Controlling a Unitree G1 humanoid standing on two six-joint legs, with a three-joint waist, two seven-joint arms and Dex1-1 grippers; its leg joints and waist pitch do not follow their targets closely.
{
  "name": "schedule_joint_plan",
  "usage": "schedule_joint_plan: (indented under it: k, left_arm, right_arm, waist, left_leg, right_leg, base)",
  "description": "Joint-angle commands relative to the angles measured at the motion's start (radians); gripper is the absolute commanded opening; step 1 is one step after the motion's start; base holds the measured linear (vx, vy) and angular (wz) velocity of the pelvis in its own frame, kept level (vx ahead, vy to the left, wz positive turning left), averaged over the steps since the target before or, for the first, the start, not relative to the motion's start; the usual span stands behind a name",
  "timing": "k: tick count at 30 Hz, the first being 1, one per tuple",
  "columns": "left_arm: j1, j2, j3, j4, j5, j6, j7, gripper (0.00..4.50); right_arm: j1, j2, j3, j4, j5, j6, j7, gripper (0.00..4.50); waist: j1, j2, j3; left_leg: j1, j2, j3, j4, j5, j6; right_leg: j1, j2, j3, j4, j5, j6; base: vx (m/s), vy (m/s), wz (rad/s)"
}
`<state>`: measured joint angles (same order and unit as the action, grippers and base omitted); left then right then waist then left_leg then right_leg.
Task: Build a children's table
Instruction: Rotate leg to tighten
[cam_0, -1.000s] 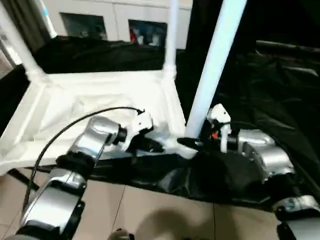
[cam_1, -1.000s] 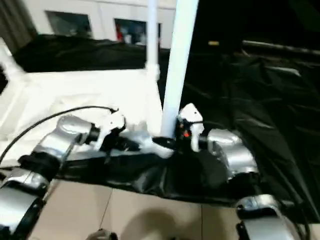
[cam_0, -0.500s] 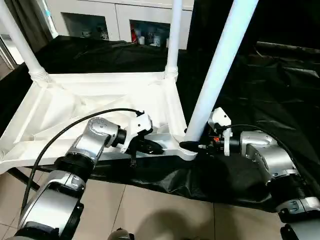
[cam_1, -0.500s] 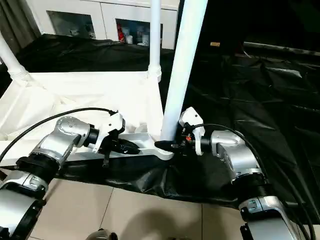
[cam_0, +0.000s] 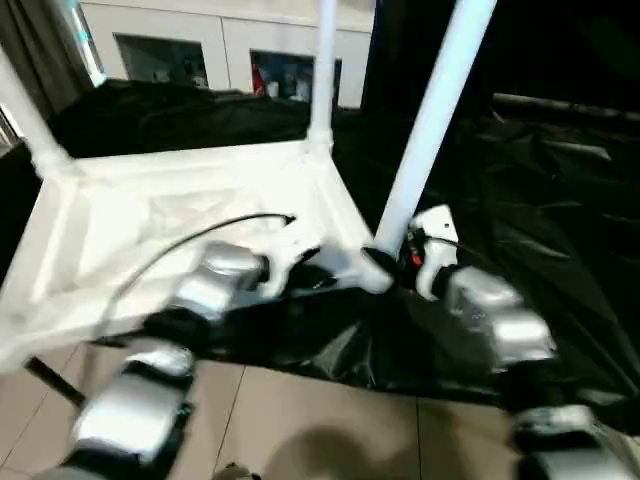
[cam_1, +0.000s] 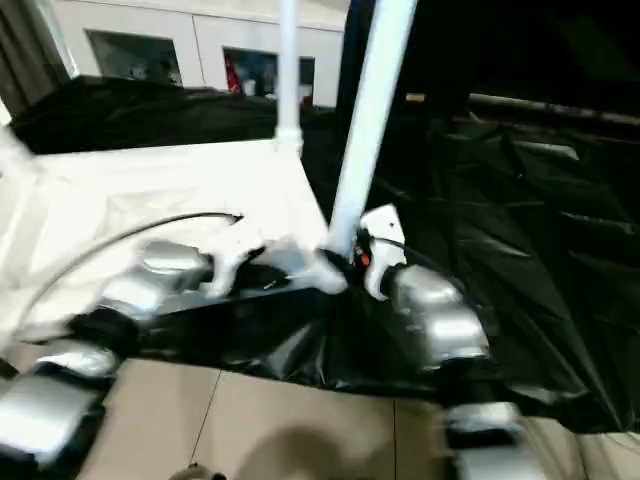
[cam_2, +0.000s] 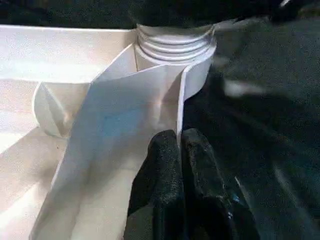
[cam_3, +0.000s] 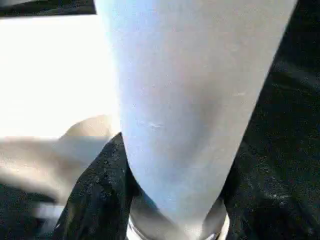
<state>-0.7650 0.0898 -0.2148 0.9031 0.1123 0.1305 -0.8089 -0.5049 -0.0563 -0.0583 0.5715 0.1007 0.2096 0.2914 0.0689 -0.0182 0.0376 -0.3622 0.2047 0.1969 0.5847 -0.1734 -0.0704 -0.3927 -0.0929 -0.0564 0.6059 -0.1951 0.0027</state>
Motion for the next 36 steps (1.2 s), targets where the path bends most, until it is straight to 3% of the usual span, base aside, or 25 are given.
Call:
schedule_joint_plan:
  k: [1, 2, 3, 4, 6, 7, 9, 10, 12, 13, 15, 16, 18, 21, 23, 24, 26, 29, 32, 34, 36]
  left_arm:
    - [-0.029, -0.065, 0.006, 0.031, -0.010, 0.010, 0.111, 0.00]
    - [-0.034, -0.077, 0.006, 0.038, -0.007, 0.010, 0.126, 0.00]
    - [-0.038, -0.084, 0.005, 0.043, -0.006, 0.007, 0.133, 0.00]
    - [-0.042, -0.090, 0.004, 0.048, -0.007, 0.004, 0.133, 0.00]
    - [-0.045, -0.091, 0.004, 0.053, -0.006, -0.001, 0.129, 0.00]
    - [-0.048, -0.090, 0.004, 0.058, -0.005, -0.007, 0.122, 0.00]
    - [-0.050, -0.089, 0.006, 0.061, -0.003, -0.010, 0.118, 0.00]
    - [-0.047, -0.080, 0.005, 0.060, -0.003, -0.025, 0.097, 0.00]
    - [-0.043, -0.071, 0.003, 0.057, -0.006, -0.036, 0.072, 0.00]
    - [-0.035, -0.053, -0.001, 0.049, -0.009, -0.050, 0.035, 0.00]
    - [-0.018, -0.010, -0.012, 0.040, -0.013, -0.069, -0.045, 0.00]
    - [-0.009, 0.012, -0.019, 0.037, -0.014, -0.084, -0.091, 0.00]
    - [-0.003, 0.031, -0.026, 0.035, -0.014, -0.097, -0.132, 0.00]
    - [0.012, 0.088, -0.047, 0.020, -0.012, -0.130, -0.242, 0.00]
    - [0.015, 0.107, -0.051, 0.015, -0.015, -0.141, -0.282, 0.00]
    - [0.016, 0.124, -0.055, 0.009, -0.018, -0.138, -0.317, 0.00]
    - [0.019, 0.160, -0.062, -0.004, -0.020, -0.145, -0.383, 0.00]
    - [0.023, 0.193, -0.069, -0.021, -0.025, -0.125, -0.449, 0.00]
    - [0.030, 0.225, -0.082, -0.034, -0.026, -0.124, -0.501, 0.00]
    - [0.031, 0.233, -0.080, -0.034, -0.026, -0.126, -0.506, 0.00]
    - [0.032, 0.235, -0.076, -0.034, -0.026, -0.128, -0.503, 0.00]
  right_arm:
    - [0.041, 0.084, 0.035, 0.066, 0.007, 0.035, -0.039, 2.03]
    - [0.038, 0.097, 0.034, 0.061, 0.000, 0.025, -0.059, 2.02]
    - [0.035, 0.105, 0.032, 0.059, 0.000, 0.019, -0.074, 2.01]
    - [0.031, 0.109, 0.030, 0.060, 0.001, 0.014, -0.078, 2.00]
    - [0.027, 0.110, 0.026, 0.062, -0.003, 0.009, -0.088, 1.99]
    - [0.024, 0.109, 0.020, 0.061, -0.006, 0.007, -0.098, 1.99]
    - [0.023, 0.109, 0.017, 0.062, -0.008, 0.005, -0.104, 1.99]
    - [0.021, 0.100, 0.022, 0.064, -0.017, -0.007, -0.101, 1.99]
    - [0.021, 0.091, 0.028, 0.065, -0.024, -0.025, -0.084, 1.99]
    - [0.023, 0.072, 0.044, 0.062, -0.032, -0.045, -0.041, 2.55]
    - [0.025, 0.024, 0.059, 0.049, -0.022, -0.069, 0.067, 2.69]
    - [0.021, -0.001, 0.063, 0.044, -0.014, -0.068, 0.117, 2.71]
    - [0.017, -0.024, 0.064, 0.036, -0.003, -0.060, 0.166, 2.95]
    - [0.006, -0.104, 0.084, 0.002, 0.031, -0.023, 0.340, 3.14]
    - [0.007, -0.137, 0.102, -0.010, 0.039, -0.024, 0.423, 3.14]
    - [0.010, -0.163, 0.117, -0.021, 0.046, -0.026, 0.489, 3.14]
    - [0.012, -0.215, 0.140, -0.034, 0.065, -0.022, 0.623, 3.14]
    - [0.006, -0.252, 0.169, -0.032, 0.063, -0.032, 0.722, 3.14]
    - [-0.014, -0.274, 0.186, -0.006, 0.059, -0.036, 0.788, 3.14]
    - [-0.024, -0.279, 0.194, 0.008, 0.057, -0.039, 0.809, 3.14]
    - [-0.029, -0.278, 0.193, 0.014, 0.059, -0.041, 0.814, 2.89]
  waist:
    - [-0.008, 0.010, -0.037]
    - [-0.010, 0.019, -0.036]
    - [-0.010, 0.018, -0.034]
    - [-0.013, 0.025, -0.035]
    - [-0.012, 0.025, -0.041]
    - [-0.011, 0.025, -0.045]
    - [-0.012, 0.024, -0.042]
    - [-0.013, 0.017, -0.042]
    - [-0.012, 0.019, -0.042]
    - [-0.013, 0.014, -0.044]
    - [-0.012, 0.017, -0.046]
    - [-0.015, 0.010, -0.047]
    - [-0.017, 0.011, -0.050]
    - [-0.016, 0.007, -0.054]
    - [-0.010, 0.006, -0.061]
    - [-0.010, 0.006, -0.061]
    - [0.003, -0.001, -0.063]
    - [0.010, -0.001, -0.068]
    - [0.015, -0.004, -0.062]
    - [0.018, -0.002, -0.056]
    - [0.022, -0.002, -0.054]
  left_leg:
    - [0.029, 0.019, -0.026, -0.086, -0.465, -0.041]
    - [0.032, 0.018, -0.027, -0.089, -0.484, -0.039]
    - [0.038, 0.018, -0.028, -0.089, -0.496, -0.037]
    - [0.048, 0.015, -0.030, -0.088, -0.515, -0.035]
    - [0.039, 0.019, -0.033, -0.097, -0.482, -0.025]
    - [0.030, 0.021, -0.032, -0.102, -0.436, -0.023]
    - [0.028, 0.022, -0.028, -0.102, -0.424, -0.023]
    - [0.028, 0.022, -0.026, -0.101, -0.426, -0.021]
    - [0.028, 0.022, -0.024, -0.100, -0.419, -0.015]
    - [0.025, 0.023, -0.025, -0.100, -0.404, -0.011]
    - [0.020, 0.023, -0.025, -0.100, -0.373, -0.003]
    - [0.016, 0.024, -0.021, -0.097, -0.345, 0.016]
    - [0.011, 0.024, -0.022, -0.095, -0.315, 0.022]
    - [0.012, 0.025, -0.013, -0.085, -0.243, 0.055]
    - [0.008, 0.027, -0.011, -0.079, -0.166, 0.075]
    - [0.008, 0.027, -0.011, -0.079, -0.166, 0.075]
    - [0.004, 0.029, -0.006, -0.068, -0.083, 0.119]
    - [0.003, 0.030, -0.004, -0.056, -0.036, 0.147]
    - [0.005, 0.032, -0.002, -0.059, -0.088, 0.138]
    - [0.009, 0.035, -0.002, -0.067, -0.162, 0.090]
    - [0.011, 0.034, -0.003, -0.069, -0.186, 0.067]
  right_leg:
    - [0.009, -0.050, 0.030, -0.115, -0.478, -0.122]
    - [0.010, -0.050, 0.028, -0.122, -0.509, -0.109]
    - [0.006, -0.051, 0.026, -0.128, -0.530, -0.103]
    - [0.005, -0.050, 0.020, -0.137, -0.557, -0.094]
    - [0.020, -0.051, 0.019, -0.134, -0.499, -0.098]
    - [0.027, -0.049, 0.023, -0.124, -0.424, -0.110]
    - [0.025, -0.049, 0.027, -0.119, -0.368, -0.138]
    - [0.025, -0.049, 0.027, -0.118, -0.364, -0.146]
    - [0.025, -0.052, 0.029, -0.118, -0.369, -0.151]
    - [0.029, -0.053, 0.029, -0.116, -0.364, -0.150]
    - [0.036, -0.053, 0.029, -0.111, -0.331, -0.155]
    - [0.037, -0.053, 0.031, -0.108, -0.313, -0.159]
    - [0.044, -0.054, 0.030, -0.103, -0.287, -0.168]
    - [0.044, -0.053, 0.031, -0.092, -0.175, -0.214]
    - [0.053, -0.054, 0.030, -0.075, -0.069, -0.249]
    - [0.053, -0.054, 0.030, -0.075, -0.069, -0.249]
    - [0.056, -0.047, 0.027, -0.052, 0.075, -0.285]
    - [0.048, -0.045, 0.026, -0.037, 0.176, -0.316]
    - [0.046, -0.049, 0.026, -0.044, 0.097, -0.314]
    - [0.042, -0.052, 0.029, -0.057, -0.038, -0.291]
    - [0.040, -0.053, 0.031, -0.061, -0.084, -0.278]
  base:
    - [0.000, 0.000, 0.00]
    - [0.000, 0.000, 0.00]
    - [0.000, 0.000, 0.00]
    - [0.000, 0.000, 0.00]
    - [0.000, 0.000, 0.00]
    - [0.000, 0.000, 0.00]
    - [0.000, 0.000, 0.00]
    - [0.000, 0.000, 0.00]
    - [0.000, 0.000, 0.00]
    - [0.000, 0.000, 0.00]
    - [0.000, 0.000, 0.00]
    - [0.000, 0.000, 0.00]
    - [0.000, 0.000, 0.00]
    - [0.017, -0.009, 0.01]
    - [0.026, -0.013, 0.01]
    - [0.000, 0.000, 0.00]
    - [0.000, 0.000, 0.00]
    - [0.000, 0.000, 0.00]
    - [0.000, 0.000, 0.00]
    - [0.000, 0.000, 0.00]
    - [0.000, 0.000, 0.00]
